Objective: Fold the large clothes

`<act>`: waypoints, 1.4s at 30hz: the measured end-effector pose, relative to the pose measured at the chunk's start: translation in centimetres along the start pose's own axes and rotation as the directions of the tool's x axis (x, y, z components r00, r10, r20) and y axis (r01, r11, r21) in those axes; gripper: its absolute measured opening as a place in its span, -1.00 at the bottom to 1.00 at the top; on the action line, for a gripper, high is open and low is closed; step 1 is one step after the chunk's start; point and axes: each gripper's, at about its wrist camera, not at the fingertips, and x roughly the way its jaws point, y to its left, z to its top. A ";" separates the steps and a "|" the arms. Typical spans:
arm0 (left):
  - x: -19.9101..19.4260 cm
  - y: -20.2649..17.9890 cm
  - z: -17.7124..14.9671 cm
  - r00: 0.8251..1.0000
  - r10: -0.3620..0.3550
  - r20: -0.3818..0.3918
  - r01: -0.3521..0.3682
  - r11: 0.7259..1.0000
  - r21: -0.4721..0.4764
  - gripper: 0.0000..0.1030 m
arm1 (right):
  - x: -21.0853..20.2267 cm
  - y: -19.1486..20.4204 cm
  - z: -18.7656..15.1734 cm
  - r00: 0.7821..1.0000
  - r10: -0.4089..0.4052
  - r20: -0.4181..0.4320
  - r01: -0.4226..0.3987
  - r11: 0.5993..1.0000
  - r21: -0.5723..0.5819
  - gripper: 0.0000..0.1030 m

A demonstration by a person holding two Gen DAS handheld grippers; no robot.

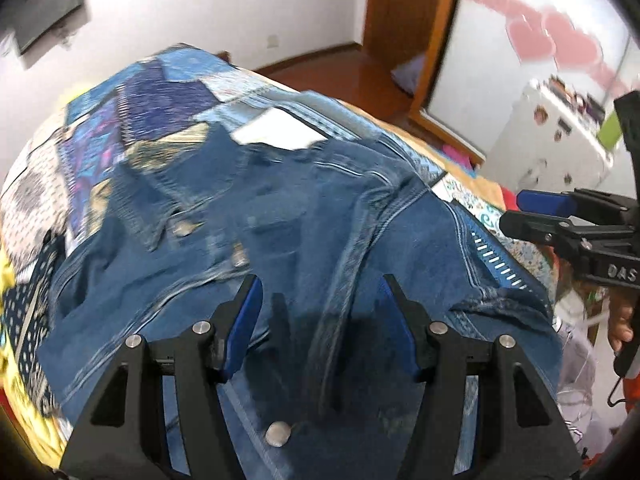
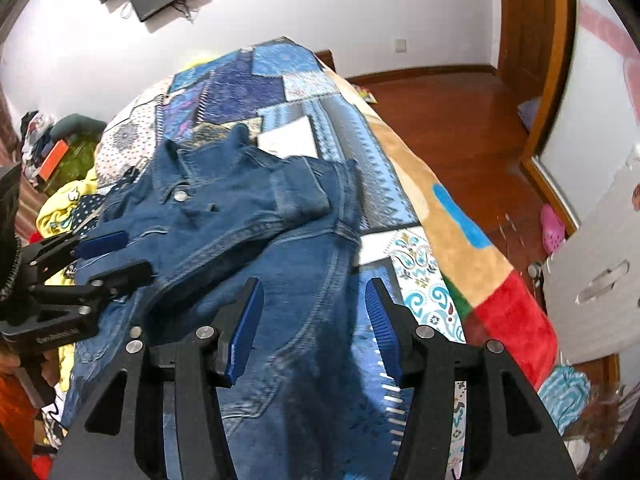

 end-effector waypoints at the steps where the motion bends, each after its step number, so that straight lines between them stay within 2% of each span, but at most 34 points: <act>1: 1.0 -0.5 0.5 1.000 0.003 -0.015 -0.003 1.000 0.019 0.15 | 0.2 -0.4 0.0 1.000 0.002 -0.007 -0.002 1.000 0.005 -0.04; 6: 4.5 -1.9 2.6 0.999 -0.009 -0.042 0.011 0.998 0.060 0.14 | 1.5 -1.6 -0.4 0.999 0.011 -0.045 -0.011 1.000 0.014 -0.04; 11: 7.6 -2.4 4.0 0.997 0.040 -0.064 -0.034 0.996 0.088 0.14 | 2.5 -2.1 -0.5 0.997 0.022 -0.071 -0.021 1.000 0.021 -0.04; 16: 9.3 -2.0 4.1 0.995 0.059 -0.076 -0.054 0.996 0.075 -0.04 | 3.0 -2.3 -0.7 0.996 0.026 -0.083 -0.024 0.999 0.024 -0.04; 18: 9.6 -1.7 4.2 0.996 0.062 -0.071 -0.057 0.996 0.064 -0.17 | 3.0 -2.2 -0.7 0.996 0.025 -0.085 -0.023 0.999 0.022 -0.04; 19: 9.5 -1.5 4.2 0.997 0.054 -0.058 -0.051 0.997 0.050 -0.22 | 3.1 -2.2 -0.7 0.996 0.024 -0.085 -0.023 0.999 0.022 -0.04; 21: 9.1 -0.8 4.2 0.998 0.044 -0.041 -0.043 0.999 0.003 -0.54 | 3.0 -2.2 -0.7 0.996 0.022 -0.084 -0.020 0.999 0.029 -0.04; 26: 6.5 0.1 4.6 0.999 0.002 0.033 0.000 0.998 -0.069 -0.78 | 2.7 -1.8 -0.8 0.997 0.016 -0.079 -0.014 1.000 0.023 -0.04; 30: 2.1 0.5 6.2 0.991 -0.028 0.134 0.039 0.996 -0.082 -0.79 | 2.3 -1.2 -0.9 0.997 0.011 -0.073 -0.010 1.000 0.005 -0.04; 33: -2.7 1.3 7.5 0.966 -0.036 0.255 0.061 0.994 -0.091 -0.80 | 2.0 -0.7 -0.8 0.998 0.014 -0.065 -0.015 1.000 -0.001 -0.04; 36: -8.2 2.5 8.6 0.924 -0.012 0.382 0.053 0.994 -0.097 -0.80 | 1.9 -0.1 -0.5 0.998 0.010 -0.058 -0.010 1.000 -0.010 -0.04; 40: -14.1 4.8 8.0 0.850 0.099 0.517 -0.042 0.992 -0.121 -0.80 | 2.0 0.7 -0.1 0.999 0.009 -0.051 -0.010 1.000 -0.021 -0.04; 42: -15.7 6.6 6.7 0.829 0.155 0.538 -0.078 0.984 -0.162 -0.80 | 2.2 1.3 -0.1 0.999 -0.004 -0.053 0.003 1.000 -0.023 -0.04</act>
